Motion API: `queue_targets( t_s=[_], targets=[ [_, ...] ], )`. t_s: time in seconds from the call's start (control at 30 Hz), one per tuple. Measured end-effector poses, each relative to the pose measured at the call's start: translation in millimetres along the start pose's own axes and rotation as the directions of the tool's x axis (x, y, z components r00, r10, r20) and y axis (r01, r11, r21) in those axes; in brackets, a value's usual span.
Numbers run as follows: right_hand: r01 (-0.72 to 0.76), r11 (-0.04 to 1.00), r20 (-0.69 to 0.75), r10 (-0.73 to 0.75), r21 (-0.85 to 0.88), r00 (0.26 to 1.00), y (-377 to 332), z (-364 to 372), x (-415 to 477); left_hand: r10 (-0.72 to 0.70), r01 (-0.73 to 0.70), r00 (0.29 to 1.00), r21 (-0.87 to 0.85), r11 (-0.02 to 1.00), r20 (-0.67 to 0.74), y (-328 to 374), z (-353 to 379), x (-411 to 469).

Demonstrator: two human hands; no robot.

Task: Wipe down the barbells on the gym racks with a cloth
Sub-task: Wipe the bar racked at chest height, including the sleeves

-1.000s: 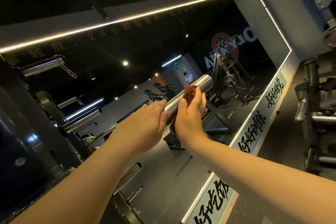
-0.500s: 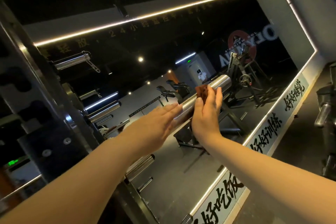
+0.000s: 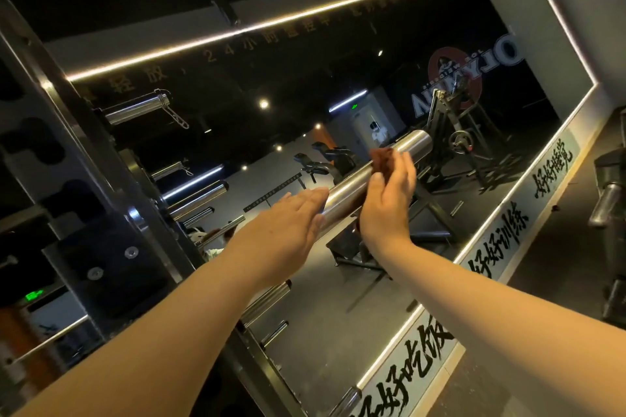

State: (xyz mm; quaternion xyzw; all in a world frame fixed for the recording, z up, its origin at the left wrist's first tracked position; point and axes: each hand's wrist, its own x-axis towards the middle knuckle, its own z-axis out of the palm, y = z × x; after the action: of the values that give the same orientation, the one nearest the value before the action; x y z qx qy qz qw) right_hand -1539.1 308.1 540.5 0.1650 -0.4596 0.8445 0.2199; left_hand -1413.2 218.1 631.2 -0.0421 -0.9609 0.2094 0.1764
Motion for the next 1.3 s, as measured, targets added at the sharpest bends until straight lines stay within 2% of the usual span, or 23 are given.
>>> queue_targets(
  t_s=[0.07, 0.23, 0.3, 0.47, 0.6, 0.73, 0.87, 0.97, 1.13, 1.2, 1.3],
  targets=[
    [-0.033, 0.999, -0.024, 0.034, 0.04, 0.999, 1, 3, -3, 0.002, -0.002, 1.0, 0.003, 1.0, 0.008, -1, 1, 1],
    [-0.022, 0.991, 0.114, 0.006, 0.132, 0.993, 2, 25, -63, 0.016, -0.015, 1.0, -0.014, 1.0, 0.012, -2, 3, 2],
    [-0.038, 0.988, 0.082, 0.026, 0.148, 0.996, -3, 28, -56, 0.016, -0.016, 1.0, 0.006, 1.0, 0.009, -2, 3, 2],
    [-0.164, 0.965, -0.147, 0.196, 0.206, 0.97, -6, 11, 19, 0.018, -0.018, 1.0, 0.049, 0.999, 0.006, -2, 3, 1],
    [-0.251, 0.926, -0.119, 0.293, 0.281, 0.949, -1, 2, 33, 0.019, -0.019, 1.0, 0.063, 0.998, 0.013, -4, 4, 3],
    [-0.206, 0.938, -0.016, 0.219, 0.277, 0.976, -9, 19, -13, 0.018, -0.019, 1.0, 0.052, 0.998, 0.003, -7, 6, 3],
    [-0.213, 0.959, -0.089, 0.233, 0.185, 0.968, -1, 1, 31, 0.017, -0.018, 1.0, 0.072, 0.997, 0.013, -7, 7, 4],
    [-0.158, 0.981, -0.141, 0.173, 0.109, 0.975, 11, -27, 81, 0.012, -0.014, 1.0, 0.075, 0.997, 0.022, -6, 7, 4],
    [-0.155, 0.981, -0.19, 0.175, 0.117, 0.966, 6, -29, 93, 0.014, -0.015, 1.0, 0.071, 0.997, 0.008, -7, 5, 5],
    [-0.152, 0.98, -0.135, 0.169, 0.131, 0.976, 3, -15, 60, 0.001, -0.002, 1.0, 0.078, 0.997, 0.014, -6, 6, 5],
    [-0.156, 0.979, 0.049, 0.151, 0.129, 0.987, -2, 7, -7, -0.005, 0.004, 1.0, 0.08, 0.997, 0.008, -4, 8, 5]
  ],
)
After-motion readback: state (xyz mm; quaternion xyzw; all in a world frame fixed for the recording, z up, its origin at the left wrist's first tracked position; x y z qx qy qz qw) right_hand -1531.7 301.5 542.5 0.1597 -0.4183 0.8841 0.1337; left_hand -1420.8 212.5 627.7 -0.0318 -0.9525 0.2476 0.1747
